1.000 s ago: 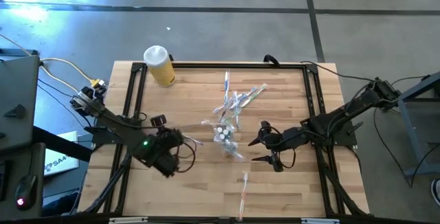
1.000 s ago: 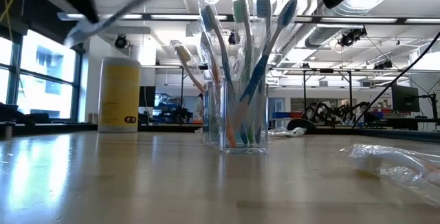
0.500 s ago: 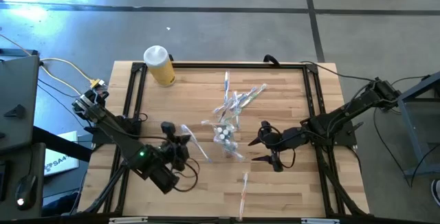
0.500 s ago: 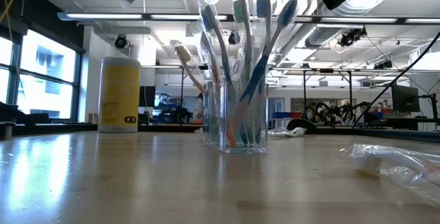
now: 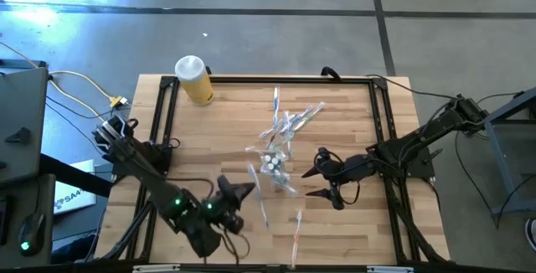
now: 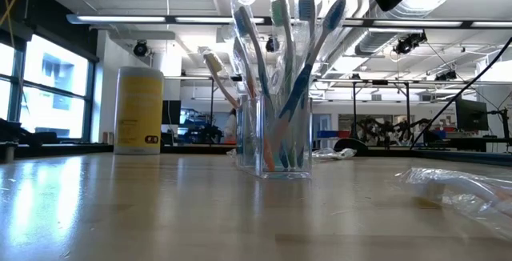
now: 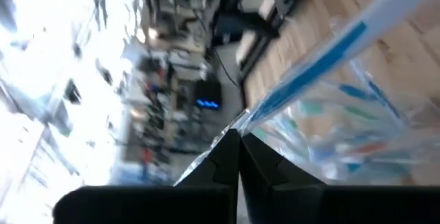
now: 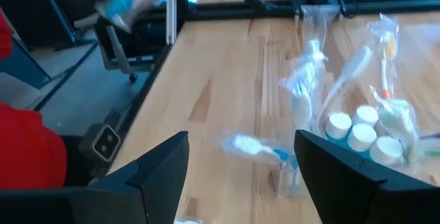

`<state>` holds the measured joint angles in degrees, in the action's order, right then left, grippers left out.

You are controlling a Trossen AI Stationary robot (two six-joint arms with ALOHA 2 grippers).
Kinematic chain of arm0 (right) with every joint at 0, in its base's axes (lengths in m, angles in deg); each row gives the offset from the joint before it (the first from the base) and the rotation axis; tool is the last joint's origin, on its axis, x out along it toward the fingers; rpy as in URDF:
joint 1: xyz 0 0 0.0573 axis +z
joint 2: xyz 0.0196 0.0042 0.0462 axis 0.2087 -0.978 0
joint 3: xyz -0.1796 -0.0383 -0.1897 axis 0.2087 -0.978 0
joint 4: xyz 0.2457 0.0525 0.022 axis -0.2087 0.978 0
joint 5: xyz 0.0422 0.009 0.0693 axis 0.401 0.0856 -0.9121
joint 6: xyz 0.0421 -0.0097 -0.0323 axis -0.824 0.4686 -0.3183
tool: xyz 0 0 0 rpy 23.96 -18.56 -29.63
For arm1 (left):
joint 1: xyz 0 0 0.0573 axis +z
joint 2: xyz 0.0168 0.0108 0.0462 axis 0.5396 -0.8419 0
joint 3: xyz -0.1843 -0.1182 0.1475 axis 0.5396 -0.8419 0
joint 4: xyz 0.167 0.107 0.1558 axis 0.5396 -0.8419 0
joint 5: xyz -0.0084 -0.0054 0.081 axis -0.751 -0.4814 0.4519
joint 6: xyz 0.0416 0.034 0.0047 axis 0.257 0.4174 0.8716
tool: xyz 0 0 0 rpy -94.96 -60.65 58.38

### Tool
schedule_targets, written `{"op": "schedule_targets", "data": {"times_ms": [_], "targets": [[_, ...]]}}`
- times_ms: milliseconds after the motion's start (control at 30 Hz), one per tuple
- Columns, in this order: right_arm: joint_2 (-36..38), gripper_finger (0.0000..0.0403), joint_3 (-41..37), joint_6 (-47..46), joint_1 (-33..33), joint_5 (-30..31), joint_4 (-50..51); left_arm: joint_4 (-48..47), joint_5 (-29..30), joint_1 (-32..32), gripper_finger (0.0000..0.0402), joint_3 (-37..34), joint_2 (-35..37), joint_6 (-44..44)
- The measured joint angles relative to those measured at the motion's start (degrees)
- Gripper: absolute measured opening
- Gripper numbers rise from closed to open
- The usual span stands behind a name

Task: Pick & Place toothbrushing station
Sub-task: Put the blue toothbrush into the transparent organizer

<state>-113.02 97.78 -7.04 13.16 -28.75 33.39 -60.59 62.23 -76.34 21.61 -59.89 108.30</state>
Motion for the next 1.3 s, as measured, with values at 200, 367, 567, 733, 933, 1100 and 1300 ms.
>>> {"op": "schedule_targets", "data": {"times_ms": [200, 367, 567, 733, 933, 1100, 1300], "targets": [[0.0, 0.0255, 0.0, 4.1, 0.0, -0.2, -7.9, 20.1, -0.1, -1.3, 0.0000, 0.0, -3.3, 25.8], [-0.2, 0.0255, 0.0, 9.7, 0.0, -4.0, -17.9, 28.4, -4.8, -0.9, 0.0000, 0.0, -6.5, 34.4], [-4.0, 0.0255, 0.0, 10.8, -0.6, -7.5, -27.2, 35.0, -8.3, 0.8, 0.0000, 0.0, -10.1, 41.8], [-9.0, 0.0255, 0.0, 10.3, -1.4, -7.2, -31.5, 36.6, -8.9, 2.7, 0.0000, 0.0, -11.1, 46.2], [-12.4, 0.0255, 0.0, 8.8, -1.9, -3.5, -35.5, 36.7, -9.6, 3.2, 0.0000, 0.0, -11.1, 46.9], [-13.9, 0.0255, 0.0, 8.4, -3.3, -8.4, -38.5, 36.7, -11.2, 3.2, 0.0000, 0.0, -11.1, 47.5], [-14.8, 0.0255, 0.0, 4.1, -5.0, -14.7, -39.9, 36.6, -11.8, 4.2, 0.0000, 0.0, -11.1, 46.9]]}}
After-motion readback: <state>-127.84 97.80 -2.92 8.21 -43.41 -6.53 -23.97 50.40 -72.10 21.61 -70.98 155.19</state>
